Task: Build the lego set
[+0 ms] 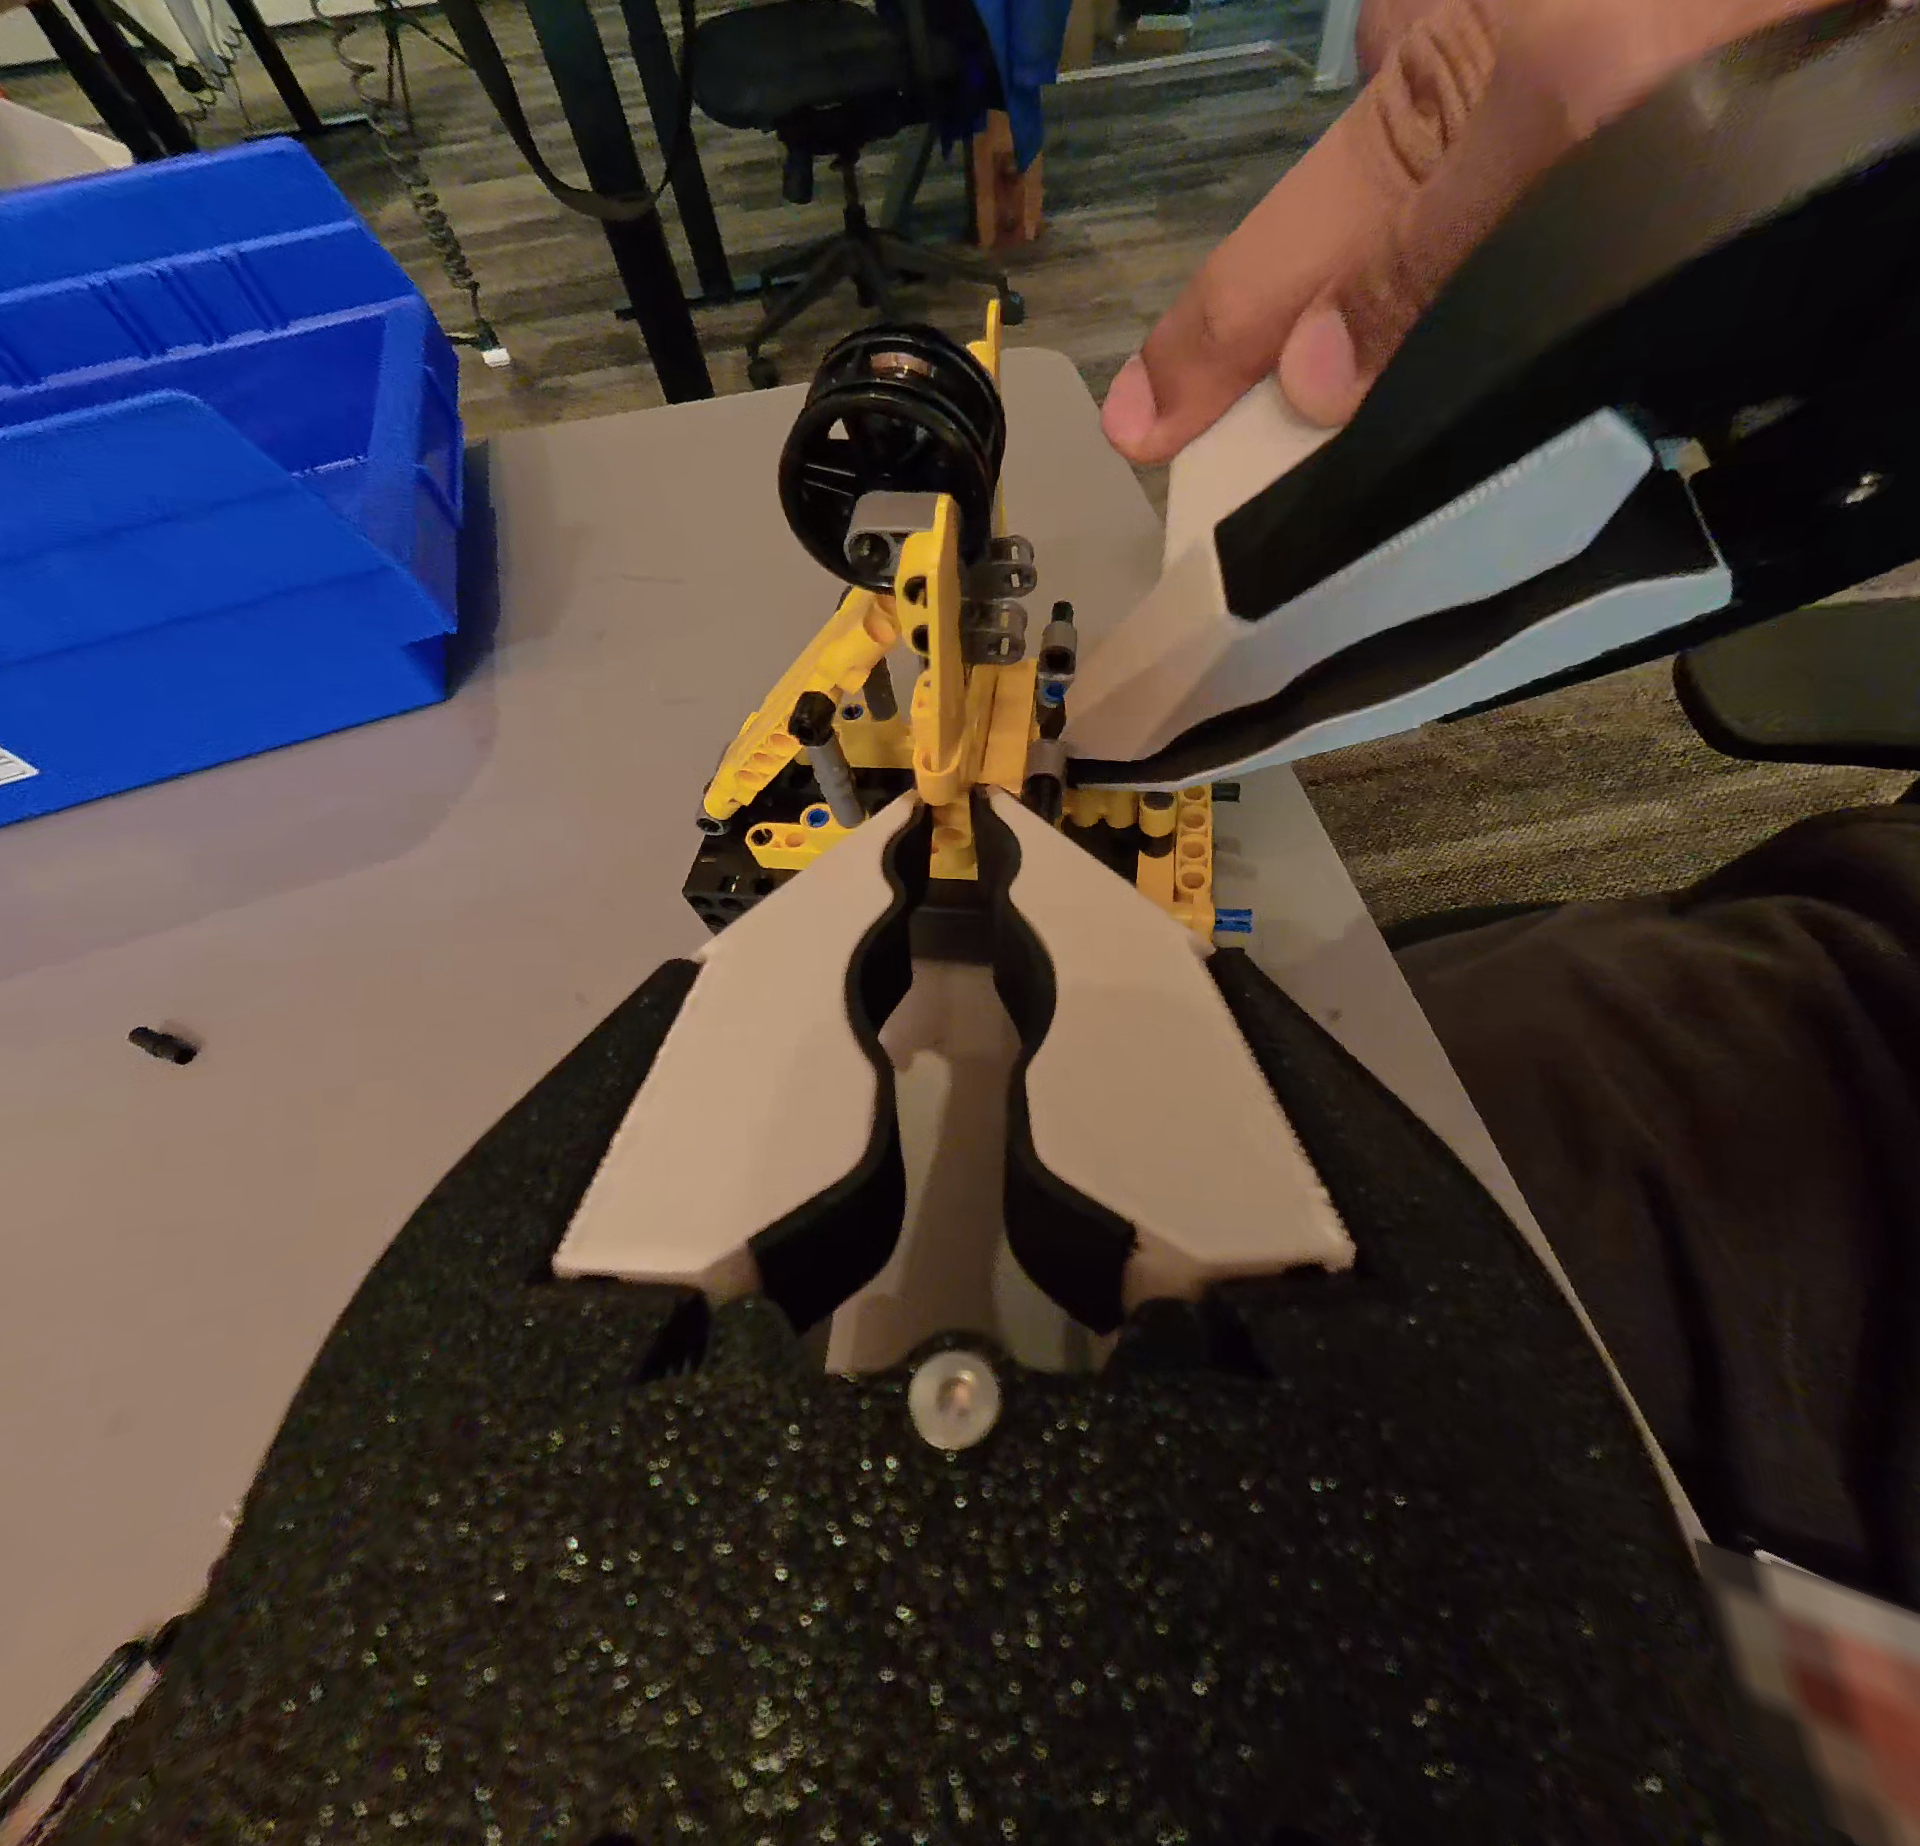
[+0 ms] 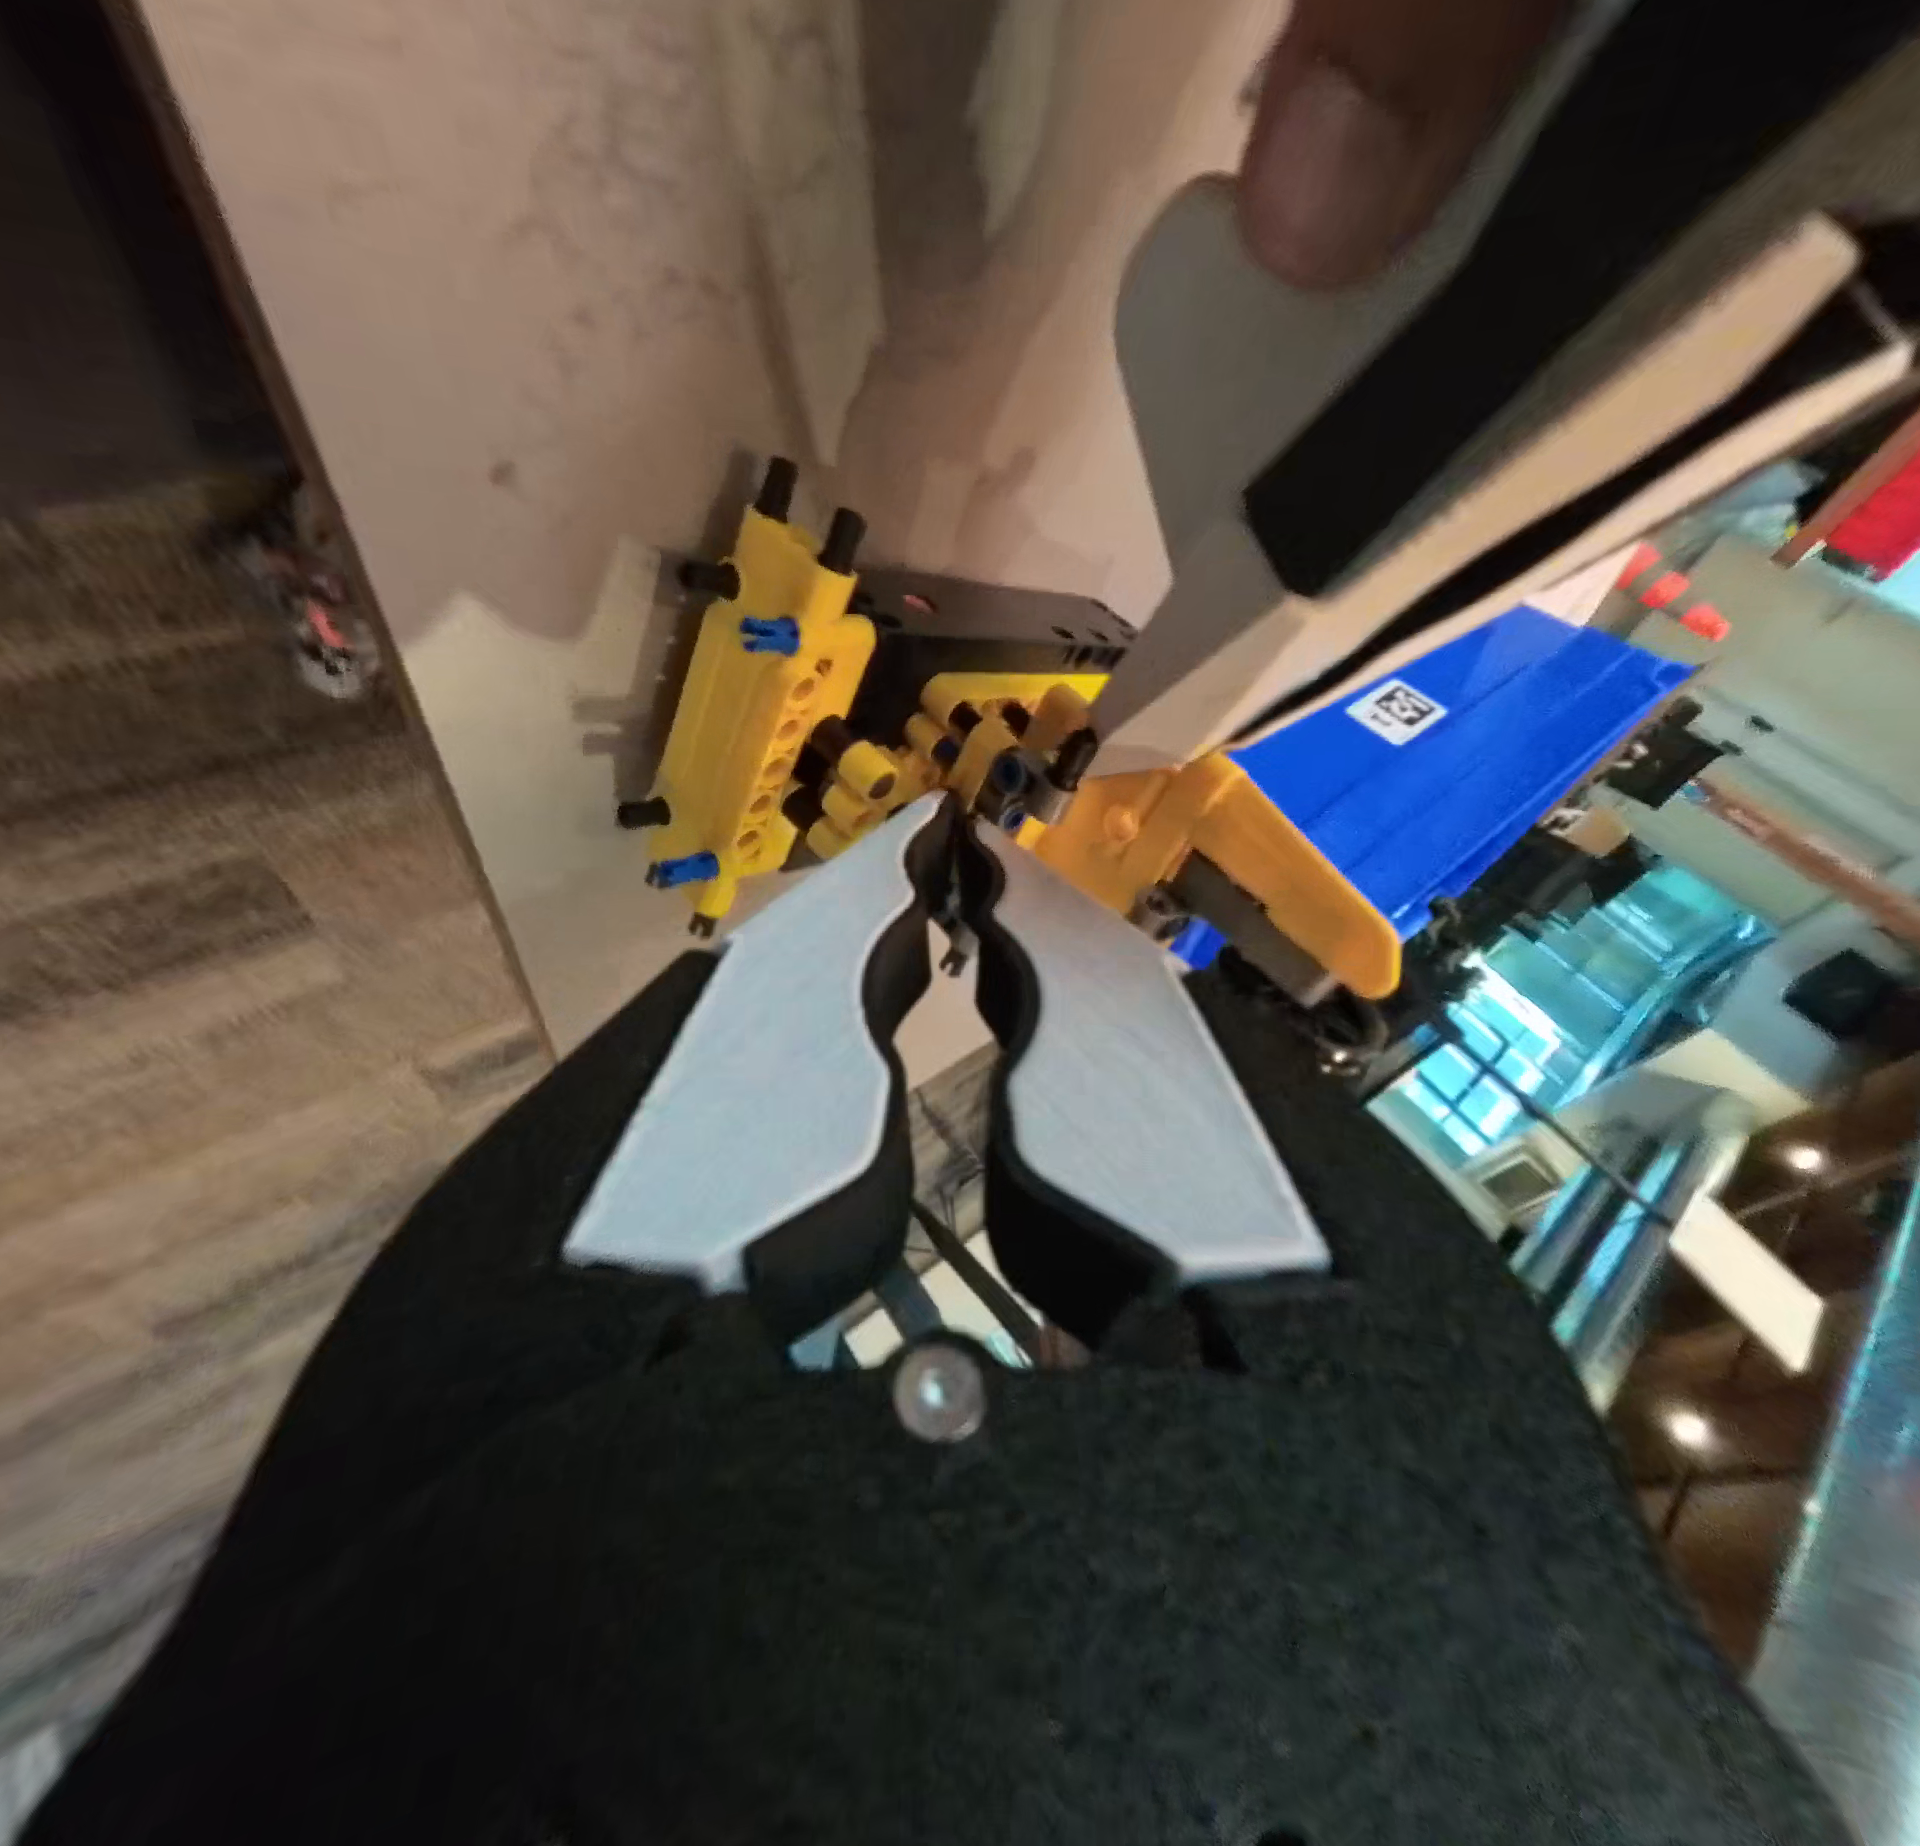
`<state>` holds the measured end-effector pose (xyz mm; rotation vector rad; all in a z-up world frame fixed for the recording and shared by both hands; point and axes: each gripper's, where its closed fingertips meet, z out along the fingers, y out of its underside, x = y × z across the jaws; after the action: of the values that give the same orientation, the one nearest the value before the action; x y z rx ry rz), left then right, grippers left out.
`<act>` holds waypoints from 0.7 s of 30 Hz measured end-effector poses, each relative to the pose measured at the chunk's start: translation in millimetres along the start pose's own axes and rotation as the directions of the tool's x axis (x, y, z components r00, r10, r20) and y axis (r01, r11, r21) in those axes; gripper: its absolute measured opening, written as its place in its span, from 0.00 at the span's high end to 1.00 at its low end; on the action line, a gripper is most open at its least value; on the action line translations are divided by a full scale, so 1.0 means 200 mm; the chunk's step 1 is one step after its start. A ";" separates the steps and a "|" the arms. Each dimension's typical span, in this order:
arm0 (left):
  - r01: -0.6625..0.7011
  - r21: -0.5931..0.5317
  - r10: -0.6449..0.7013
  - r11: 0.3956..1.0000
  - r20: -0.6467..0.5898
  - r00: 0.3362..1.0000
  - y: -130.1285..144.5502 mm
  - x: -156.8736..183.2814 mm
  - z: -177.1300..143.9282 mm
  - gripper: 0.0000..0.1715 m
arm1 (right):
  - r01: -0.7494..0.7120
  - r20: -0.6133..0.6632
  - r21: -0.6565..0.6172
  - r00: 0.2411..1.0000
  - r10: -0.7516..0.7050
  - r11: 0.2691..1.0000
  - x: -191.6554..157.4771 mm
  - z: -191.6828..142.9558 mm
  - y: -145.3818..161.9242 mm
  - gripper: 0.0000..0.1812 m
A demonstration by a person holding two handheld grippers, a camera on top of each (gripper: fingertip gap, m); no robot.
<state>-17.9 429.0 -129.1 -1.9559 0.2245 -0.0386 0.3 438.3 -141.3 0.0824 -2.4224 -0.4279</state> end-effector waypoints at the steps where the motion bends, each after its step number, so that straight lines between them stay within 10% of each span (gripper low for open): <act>1: 0.004 0.000 -0.004 1.000 -0.007 1.000 0.00 0.00 0.00 0.95 | 0.017 0.021 -0.010 1.000 -0.017 1.000 0.00 0.00 0.00 1.00; 21: 0.016 -0.008 -0.016 1.000 0.002 1.000 0.01 0.00 0.00 0.95 | -0.349 0.358 0.111 0.887 0.291 0.930 0.01 0.00 -0.01 1.00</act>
<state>-18.8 428.7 -130.9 -1.9662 0.2080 -0.0461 -1.1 436.0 -141.2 -0.3429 -2.7379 -0.0804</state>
